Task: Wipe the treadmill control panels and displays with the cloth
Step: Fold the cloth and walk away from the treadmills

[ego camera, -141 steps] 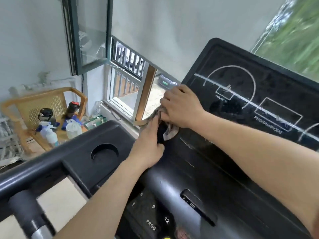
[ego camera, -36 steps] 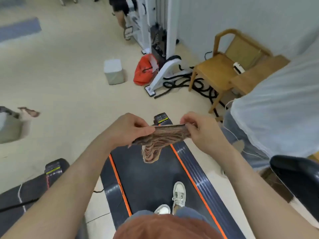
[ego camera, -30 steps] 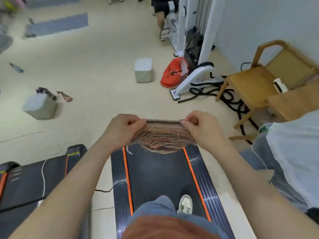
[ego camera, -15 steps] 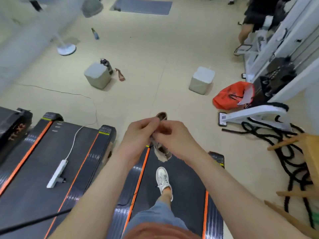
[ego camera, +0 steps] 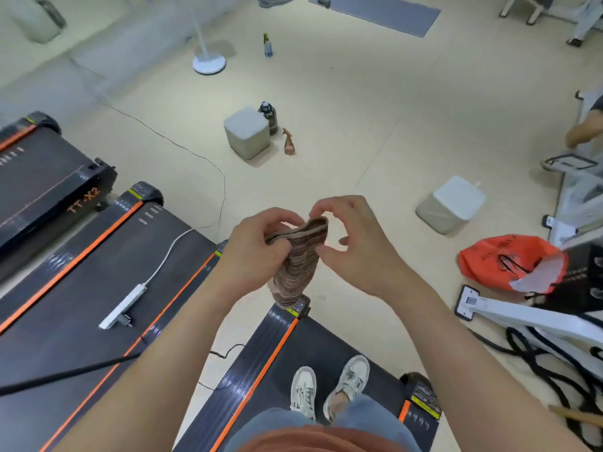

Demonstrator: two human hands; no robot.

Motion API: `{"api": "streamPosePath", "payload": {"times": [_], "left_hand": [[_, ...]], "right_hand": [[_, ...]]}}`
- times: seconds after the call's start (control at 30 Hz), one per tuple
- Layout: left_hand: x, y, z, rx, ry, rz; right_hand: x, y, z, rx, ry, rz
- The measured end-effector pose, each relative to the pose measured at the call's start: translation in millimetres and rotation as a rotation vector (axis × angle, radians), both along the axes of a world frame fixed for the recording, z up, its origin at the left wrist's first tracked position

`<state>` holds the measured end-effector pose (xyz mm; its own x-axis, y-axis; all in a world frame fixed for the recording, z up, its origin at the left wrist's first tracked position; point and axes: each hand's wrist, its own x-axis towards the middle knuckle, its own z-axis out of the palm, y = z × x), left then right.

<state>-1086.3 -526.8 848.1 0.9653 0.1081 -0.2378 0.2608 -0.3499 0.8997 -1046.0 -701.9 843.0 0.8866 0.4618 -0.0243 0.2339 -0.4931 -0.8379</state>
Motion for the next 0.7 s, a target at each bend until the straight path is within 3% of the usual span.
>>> {"api": "streamPosePath", "payload": {"times": [0.13, 0.37, 0.53, 0.7], "left_hand": [[51, 6, 13, -0.035, -0.060, 0.045], [144, 32, 4, 0.228, -0.129, 0.197], [224, 49, -24, 0.220, -0.172, 0.255], [328, 78, -89, 0.361, -0.260, 0.244]], "right_hand": [[70, -5, -5, 0.136, 0.164, 0.148], [188, 7, -6, 0.083, -0.082, 0.102], [279, 26, -21, 0.119, -0.080, 0.096], [399, 61, -83, 0.084, -0.088, 0.158]]}}
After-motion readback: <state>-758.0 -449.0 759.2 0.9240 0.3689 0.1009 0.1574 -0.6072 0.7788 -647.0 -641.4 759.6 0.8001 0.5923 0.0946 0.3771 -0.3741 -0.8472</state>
